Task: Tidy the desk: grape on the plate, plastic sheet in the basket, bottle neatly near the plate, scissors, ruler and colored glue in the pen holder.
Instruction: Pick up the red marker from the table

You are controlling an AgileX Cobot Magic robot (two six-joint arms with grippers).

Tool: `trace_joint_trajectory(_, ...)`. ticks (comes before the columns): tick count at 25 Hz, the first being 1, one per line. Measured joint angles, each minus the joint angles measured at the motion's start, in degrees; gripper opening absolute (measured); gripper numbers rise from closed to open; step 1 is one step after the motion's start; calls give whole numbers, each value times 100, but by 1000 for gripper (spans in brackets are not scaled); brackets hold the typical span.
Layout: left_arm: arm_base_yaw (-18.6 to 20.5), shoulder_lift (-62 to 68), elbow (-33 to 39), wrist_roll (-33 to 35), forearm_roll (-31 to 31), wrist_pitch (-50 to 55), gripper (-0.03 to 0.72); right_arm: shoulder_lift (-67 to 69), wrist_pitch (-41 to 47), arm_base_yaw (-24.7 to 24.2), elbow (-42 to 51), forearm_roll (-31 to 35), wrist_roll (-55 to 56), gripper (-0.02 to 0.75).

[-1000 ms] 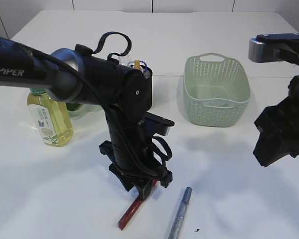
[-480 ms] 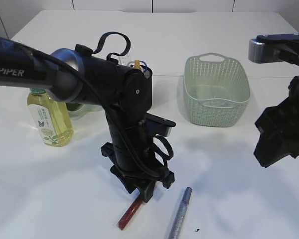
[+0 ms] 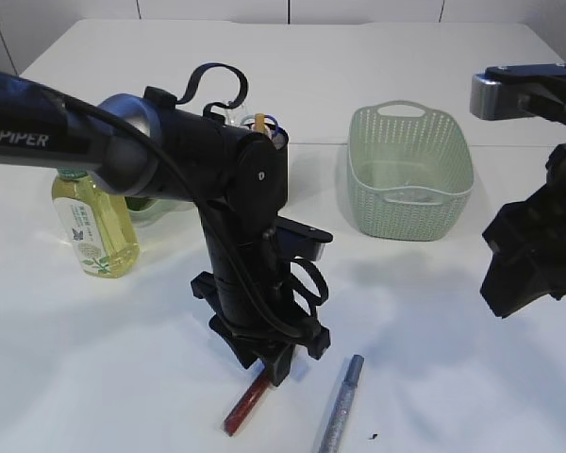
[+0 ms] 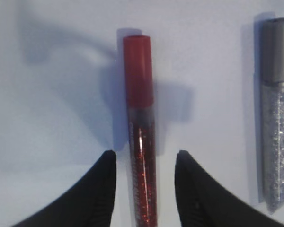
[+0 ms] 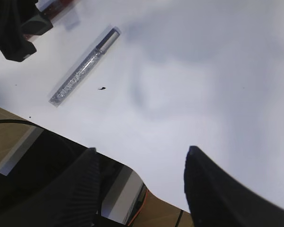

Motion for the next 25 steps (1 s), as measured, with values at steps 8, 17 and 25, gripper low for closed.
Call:
trace_joint_trajectory(8, 0, 0, 0, 0, 0, 0, 303, 0, 0, 0, 0, 0, 0, 449)
trace_joint_trajectory(17, 0, 0, 0, 0, 0, 0, 303, 0, 0, 0, 0, 0, 0, 449)
trace_joint_trajectory(25, 0, 114, 0, 0, -7, -21, 303, 0, 0, 0, 0, 0, 0, 449)
